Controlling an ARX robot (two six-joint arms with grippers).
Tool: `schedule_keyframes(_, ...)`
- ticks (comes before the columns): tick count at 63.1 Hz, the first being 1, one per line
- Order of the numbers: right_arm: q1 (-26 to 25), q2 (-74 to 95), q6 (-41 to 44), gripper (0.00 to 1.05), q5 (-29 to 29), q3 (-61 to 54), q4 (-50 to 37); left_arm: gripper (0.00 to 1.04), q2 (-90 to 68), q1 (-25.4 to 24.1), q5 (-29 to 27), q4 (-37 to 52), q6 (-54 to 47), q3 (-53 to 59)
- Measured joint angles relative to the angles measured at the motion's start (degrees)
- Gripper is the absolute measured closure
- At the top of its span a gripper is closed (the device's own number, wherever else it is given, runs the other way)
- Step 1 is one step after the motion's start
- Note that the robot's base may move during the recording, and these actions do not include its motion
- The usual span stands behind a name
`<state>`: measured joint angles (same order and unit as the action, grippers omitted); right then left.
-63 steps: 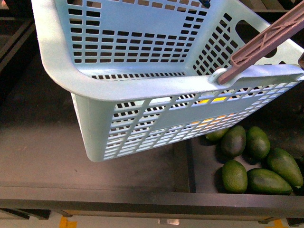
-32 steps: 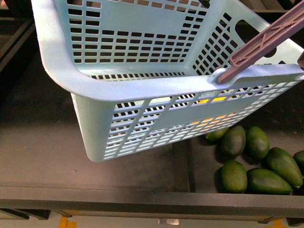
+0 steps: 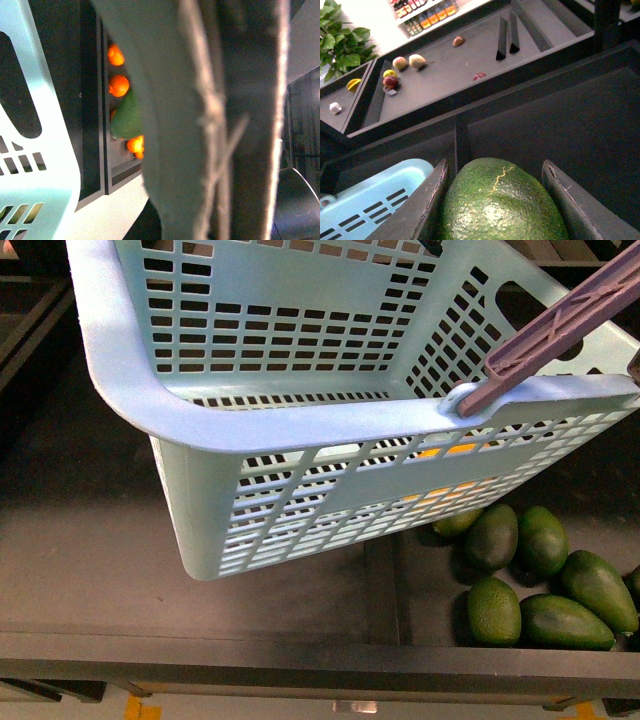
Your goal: Pick mango and avocado into basket
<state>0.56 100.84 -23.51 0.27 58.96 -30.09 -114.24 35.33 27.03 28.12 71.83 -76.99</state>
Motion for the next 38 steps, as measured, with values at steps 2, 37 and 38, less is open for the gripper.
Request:
schedule_keyframes(2,1.2,0.9,-0.6,0.56,0.7,0.9,0.5,1.00,0.0,0.0,0.0,0.0,0.0,0.0)
schedule_keyframes(37,10.3,4.3,-4.4,0.56,4.3,2.9,3.1,1.00,0.0,0.0,0.0,0.0,0.0,0.0)
schedule_keyframes(38,10.3,4.4,-4.4,0.56,4.3,2.8,3.1,1.00,0.0,0.0,0.0,0.0,0.0,0.0)
